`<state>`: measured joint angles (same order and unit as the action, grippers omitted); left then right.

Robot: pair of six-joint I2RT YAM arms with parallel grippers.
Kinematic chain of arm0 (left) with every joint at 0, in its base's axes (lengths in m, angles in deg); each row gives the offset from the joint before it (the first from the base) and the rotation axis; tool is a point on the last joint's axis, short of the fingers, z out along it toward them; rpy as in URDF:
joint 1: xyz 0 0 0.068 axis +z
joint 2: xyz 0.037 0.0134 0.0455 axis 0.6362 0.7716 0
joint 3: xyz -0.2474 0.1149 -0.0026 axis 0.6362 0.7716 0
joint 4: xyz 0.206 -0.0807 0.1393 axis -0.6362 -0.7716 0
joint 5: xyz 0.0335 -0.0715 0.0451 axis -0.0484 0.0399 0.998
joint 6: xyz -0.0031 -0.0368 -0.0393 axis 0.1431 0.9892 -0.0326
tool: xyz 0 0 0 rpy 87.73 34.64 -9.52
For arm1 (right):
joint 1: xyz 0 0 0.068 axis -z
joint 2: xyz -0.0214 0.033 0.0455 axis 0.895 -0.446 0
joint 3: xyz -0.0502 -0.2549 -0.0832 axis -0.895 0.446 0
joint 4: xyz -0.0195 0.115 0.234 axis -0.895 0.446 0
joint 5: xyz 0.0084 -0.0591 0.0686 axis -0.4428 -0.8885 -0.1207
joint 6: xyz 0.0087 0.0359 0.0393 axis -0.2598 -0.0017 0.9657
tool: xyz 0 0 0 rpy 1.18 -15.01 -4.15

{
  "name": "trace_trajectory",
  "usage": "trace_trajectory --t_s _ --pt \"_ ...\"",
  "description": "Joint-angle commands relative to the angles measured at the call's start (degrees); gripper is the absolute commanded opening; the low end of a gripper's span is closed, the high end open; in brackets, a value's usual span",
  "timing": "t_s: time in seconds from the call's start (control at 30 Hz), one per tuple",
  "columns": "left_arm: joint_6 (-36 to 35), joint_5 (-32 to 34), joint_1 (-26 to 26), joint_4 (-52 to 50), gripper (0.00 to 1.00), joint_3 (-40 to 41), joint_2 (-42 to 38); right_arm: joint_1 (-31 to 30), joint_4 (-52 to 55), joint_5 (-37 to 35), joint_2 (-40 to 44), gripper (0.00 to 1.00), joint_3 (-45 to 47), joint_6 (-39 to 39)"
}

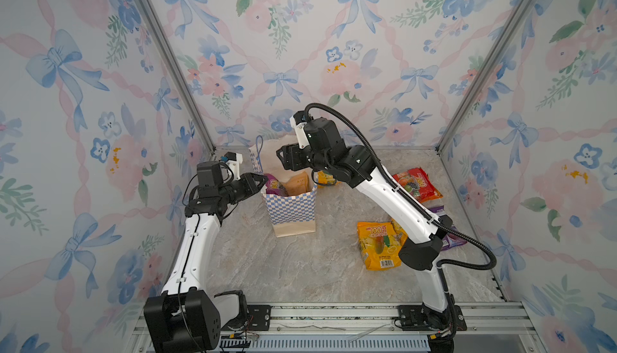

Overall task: Place the snacks into the paper bag
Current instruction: Place the snack in the paper bag, then pick up the snack from the top-center of the table.

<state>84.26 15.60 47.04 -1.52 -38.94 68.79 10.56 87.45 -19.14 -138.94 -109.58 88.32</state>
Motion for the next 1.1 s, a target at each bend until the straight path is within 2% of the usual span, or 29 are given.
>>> trace_trajectory --t_s 0.0,0.27,0.47,0.63,0.8,1.07 --pt "-0.45 -0.58 0.01 0.04 0.28 -0.94 0.42 0.63 -1.73 3.75 7.17 0.74 1.44 -0.31" --pt "-0.57 -0.49 -0.04 0.06 0.27 -0.57 0.24 2.95 -4.45 0.38 20.6 0.79 10.74 -3.11" --pt "-0.55 -0.57 -0.03 0.03 0.21 -0.58 0.09 12.36 -9.31 2.13 30.47 0.82 24.81 3.31" --pt "-0.51 -0.64 0.03 0.07 0.16 -0.56 -0.08 18.25 -12.42 1.41 35.42 0.82 34.92 6.22" --pt "-0.52 -0.79 0.03 0.03 0.09 -0.65 -0.44 23.03 -12.34 3.24 34.43 0.82 40.19 10.05" --pt "-0.51 -0.99 0.03 0.03 0.0 -0.41 -0.59 29.91 -13.88 10.79 24.88 0.84 44.61 18.26"
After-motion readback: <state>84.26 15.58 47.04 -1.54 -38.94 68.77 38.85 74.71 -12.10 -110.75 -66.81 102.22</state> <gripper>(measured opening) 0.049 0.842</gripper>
